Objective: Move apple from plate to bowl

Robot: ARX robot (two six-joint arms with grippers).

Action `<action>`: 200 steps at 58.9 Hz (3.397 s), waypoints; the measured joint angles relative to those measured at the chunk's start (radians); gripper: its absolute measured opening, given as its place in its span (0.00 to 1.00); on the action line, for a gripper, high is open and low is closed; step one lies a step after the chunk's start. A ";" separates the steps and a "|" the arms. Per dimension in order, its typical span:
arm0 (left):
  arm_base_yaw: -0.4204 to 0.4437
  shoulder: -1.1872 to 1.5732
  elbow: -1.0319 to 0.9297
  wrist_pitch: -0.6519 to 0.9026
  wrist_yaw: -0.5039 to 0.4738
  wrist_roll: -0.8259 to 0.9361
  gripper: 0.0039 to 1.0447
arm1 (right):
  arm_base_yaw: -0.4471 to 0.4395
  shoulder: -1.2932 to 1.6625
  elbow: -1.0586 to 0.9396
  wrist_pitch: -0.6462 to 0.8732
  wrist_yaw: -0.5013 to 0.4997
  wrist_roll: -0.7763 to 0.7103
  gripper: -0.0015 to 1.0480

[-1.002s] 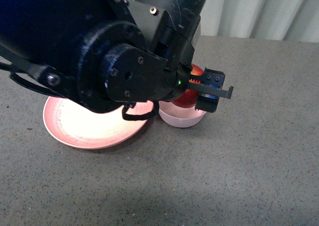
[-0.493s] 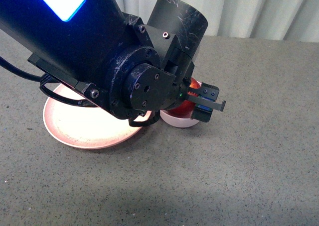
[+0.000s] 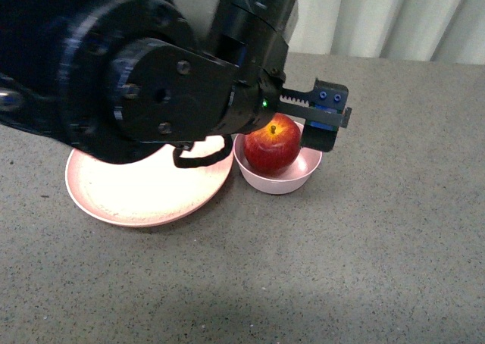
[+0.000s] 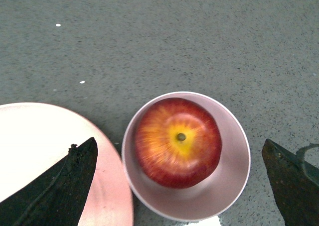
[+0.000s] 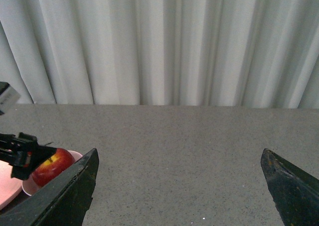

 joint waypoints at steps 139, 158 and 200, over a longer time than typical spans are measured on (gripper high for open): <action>0.575 -1.767 -0.995 -0.209 0.164 0.126 0.03 | 0.000 0.000 0.000 -0.001 0.000 0.000 0.91; 0.575 -1.858 -0.995 -0.300 0.164 0.126 0.03 | 0.000 0.000 0.000 -0.001 0.000 0.000 0.91; 0.575 -2.028 -0.995 -0.479 0.167 0.126 0.85 | 0.000 0.000 0.000 -0.001 0.000 0.000 0.91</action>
